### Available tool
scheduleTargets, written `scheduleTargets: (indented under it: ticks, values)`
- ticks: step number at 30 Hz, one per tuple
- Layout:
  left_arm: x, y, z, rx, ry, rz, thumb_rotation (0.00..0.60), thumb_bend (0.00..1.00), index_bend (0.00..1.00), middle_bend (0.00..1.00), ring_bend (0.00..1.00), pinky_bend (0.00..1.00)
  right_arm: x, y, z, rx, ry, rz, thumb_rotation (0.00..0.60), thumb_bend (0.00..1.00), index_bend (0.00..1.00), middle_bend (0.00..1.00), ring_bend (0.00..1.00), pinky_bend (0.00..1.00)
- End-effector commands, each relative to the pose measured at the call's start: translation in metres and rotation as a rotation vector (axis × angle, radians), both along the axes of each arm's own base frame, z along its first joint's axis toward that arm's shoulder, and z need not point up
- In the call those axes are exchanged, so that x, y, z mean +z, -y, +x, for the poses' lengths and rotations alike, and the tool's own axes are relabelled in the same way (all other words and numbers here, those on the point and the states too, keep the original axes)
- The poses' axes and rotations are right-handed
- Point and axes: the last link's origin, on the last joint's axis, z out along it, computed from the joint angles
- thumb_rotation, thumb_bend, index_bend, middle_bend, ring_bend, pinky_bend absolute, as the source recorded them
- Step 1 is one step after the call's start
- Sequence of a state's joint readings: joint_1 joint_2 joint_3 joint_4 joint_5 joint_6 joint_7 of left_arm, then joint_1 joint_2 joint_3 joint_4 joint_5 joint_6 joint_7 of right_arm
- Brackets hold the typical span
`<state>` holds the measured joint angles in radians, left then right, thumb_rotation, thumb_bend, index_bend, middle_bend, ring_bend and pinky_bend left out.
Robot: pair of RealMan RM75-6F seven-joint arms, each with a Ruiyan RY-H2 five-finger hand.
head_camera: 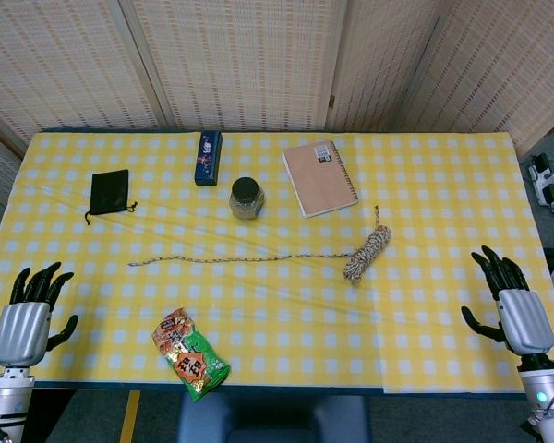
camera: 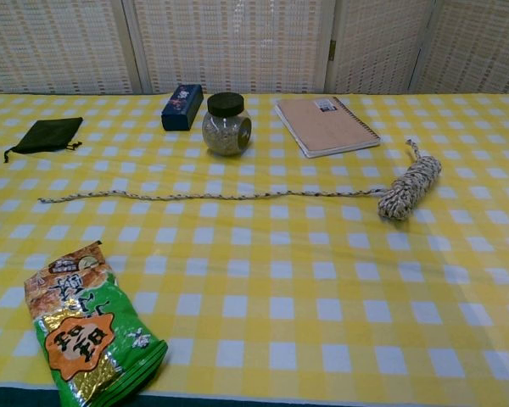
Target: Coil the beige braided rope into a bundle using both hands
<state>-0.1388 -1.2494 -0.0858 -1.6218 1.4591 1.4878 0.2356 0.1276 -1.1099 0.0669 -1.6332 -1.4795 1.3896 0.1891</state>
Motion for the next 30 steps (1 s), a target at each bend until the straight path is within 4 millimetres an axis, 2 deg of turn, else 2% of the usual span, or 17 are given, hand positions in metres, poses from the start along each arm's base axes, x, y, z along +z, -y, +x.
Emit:
scheduleTargets:
  ticks: [1, 11, 15, 22, 30]
  values:
    - [-0.001, -0.001, 0.000, 0.008, -0.005, -0.010, 0.600, 0.35, 0.23, 0.13, 0.16, 0.08, 0.000, 0.001, 0.001, 0.002, -0.001, 0.002, 0.600, 0.38, 0.00, 0.00, 0.08, 0.00]
    - [0.000, 0.003, -0.001, 0.014, 0.000, -0.010, 0.600, 0.35, 0.23, 0.13, 0.16, 0.08, 0.001, 0.003, 0.003, 0.022, -0.004, 0.014, 0.600, 0.38, 0.00, 0.00, 0.09, 0.00]
    - [0.001, 0.004, -0.001, 0.008, 0.003, -0.008, 0.600, 0.35, 0.23, 0.13, 0.16, 0.08, 0.000, 0.015, 0.010, 0.058, -0.046, 0.048, 0.600, 0.38, 0.00, 0.00, 0.09, 0.00]
    - [0.003, 0.008, -0.002, 0.012, 0.010, -0.003, 0.600, 0.35, 0.23, 0.13, 0.16, 0.08, -0.014, 0.058, 0.027, 0.119, -0.154, 0.153, 0.600, 0.38, 0.00, 0.01, 0.10, 0.00]
    - [0.004, 0.009, -0.003, 0.025, 0.006, -0.002, 0.600, 0.35, 0.23, 0.13, 0.16, 0.08, -0.045, 0.126, 0.035, 0.142, -0.260, 0.257, 0.600, 0.38, 0.00, 0.04, 0.10, 0.00]
